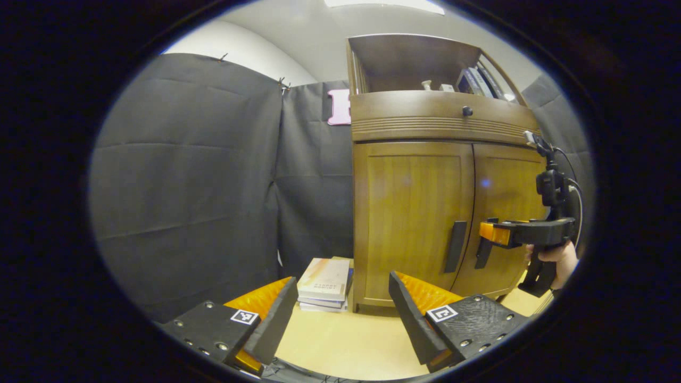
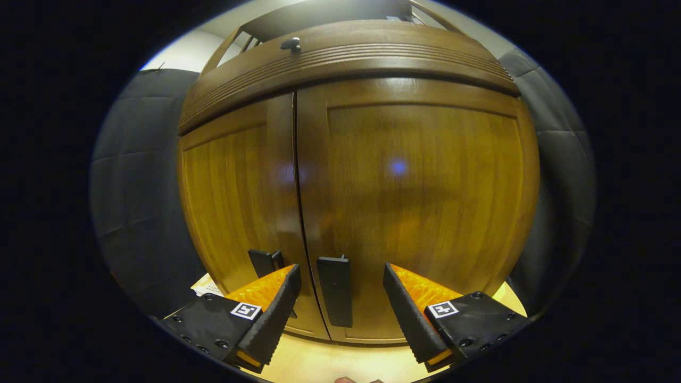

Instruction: Open the right door of the double-door shoe cabinet with the right hand, and open the left door with the left hand.

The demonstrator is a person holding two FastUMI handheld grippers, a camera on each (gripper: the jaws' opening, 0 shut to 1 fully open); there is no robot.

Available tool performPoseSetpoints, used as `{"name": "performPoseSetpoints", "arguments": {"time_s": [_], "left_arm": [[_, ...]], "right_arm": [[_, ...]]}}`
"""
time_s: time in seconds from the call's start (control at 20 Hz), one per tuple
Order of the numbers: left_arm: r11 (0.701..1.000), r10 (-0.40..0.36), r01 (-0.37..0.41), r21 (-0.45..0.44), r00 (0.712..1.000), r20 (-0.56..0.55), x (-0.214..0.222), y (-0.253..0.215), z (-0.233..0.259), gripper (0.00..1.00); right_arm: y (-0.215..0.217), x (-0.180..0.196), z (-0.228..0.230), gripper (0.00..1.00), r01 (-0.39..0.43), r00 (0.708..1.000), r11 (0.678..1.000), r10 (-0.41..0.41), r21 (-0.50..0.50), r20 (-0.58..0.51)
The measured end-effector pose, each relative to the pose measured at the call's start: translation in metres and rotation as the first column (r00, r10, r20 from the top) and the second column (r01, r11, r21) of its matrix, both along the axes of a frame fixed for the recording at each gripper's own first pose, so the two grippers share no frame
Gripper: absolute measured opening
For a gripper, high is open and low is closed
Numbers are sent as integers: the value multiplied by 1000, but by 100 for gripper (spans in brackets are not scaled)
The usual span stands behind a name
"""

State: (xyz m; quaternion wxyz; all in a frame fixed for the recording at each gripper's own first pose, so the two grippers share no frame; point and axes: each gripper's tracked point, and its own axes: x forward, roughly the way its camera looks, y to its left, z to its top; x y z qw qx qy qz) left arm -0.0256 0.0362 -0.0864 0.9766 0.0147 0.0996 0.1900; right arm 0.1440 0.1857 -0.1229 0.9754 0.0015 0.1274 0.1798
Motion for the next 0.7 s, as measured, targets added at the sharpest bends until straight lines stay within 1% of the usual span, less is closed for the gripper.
{"name": "performPoseSetpoints", "arguments": {"time_s": [0.05,0.15,0.2,0.25,0.3,0.35,0.5,0.55,0.7], "left_arm": [[1000,14,-14,-4,1000,-7,0,0,-2,100],[999,40,-40,-12,999,-22,-1,0,-5,100],[999,51,-52,-17,998,-29,-2,-1,-8,100],[998,60,-60,-21,998,-36,-2,-1,-10,100],[997,66,-67,-24,997,-43,-1,-1,-13,100],[997,72,-74,-25,996,-51,-1,-1,-14,100],[996,80,-82,-25,994,-75,0,-3,-18,100],[996,80,-82,-23,993,-82,0,-3,-19,100],[998,67,-69,-15,992,-102,4,-5,-23,100]], "right_arm": [[2,4,-4,93,1,1000,1000,-1,-7,-3],[5,7,-13,93,13,1000,1000,-13,-27,-6],[6,9,-18,98,22,1000,999,-22,-36,-4],[6,11,-21,98,33,999,999,-33,-43,3],[5,13,-22,93,41,999,998,-40,-45,13],[5,15,-21,93,47,999,998,-46,-48,23],[6,20,-29,79,54,998,996,-52,-72,31],[6,21,-33,72,70,997,994,-67,-80,37],[10,23,-34,48,71,996,994,-67,-82,55]]}}
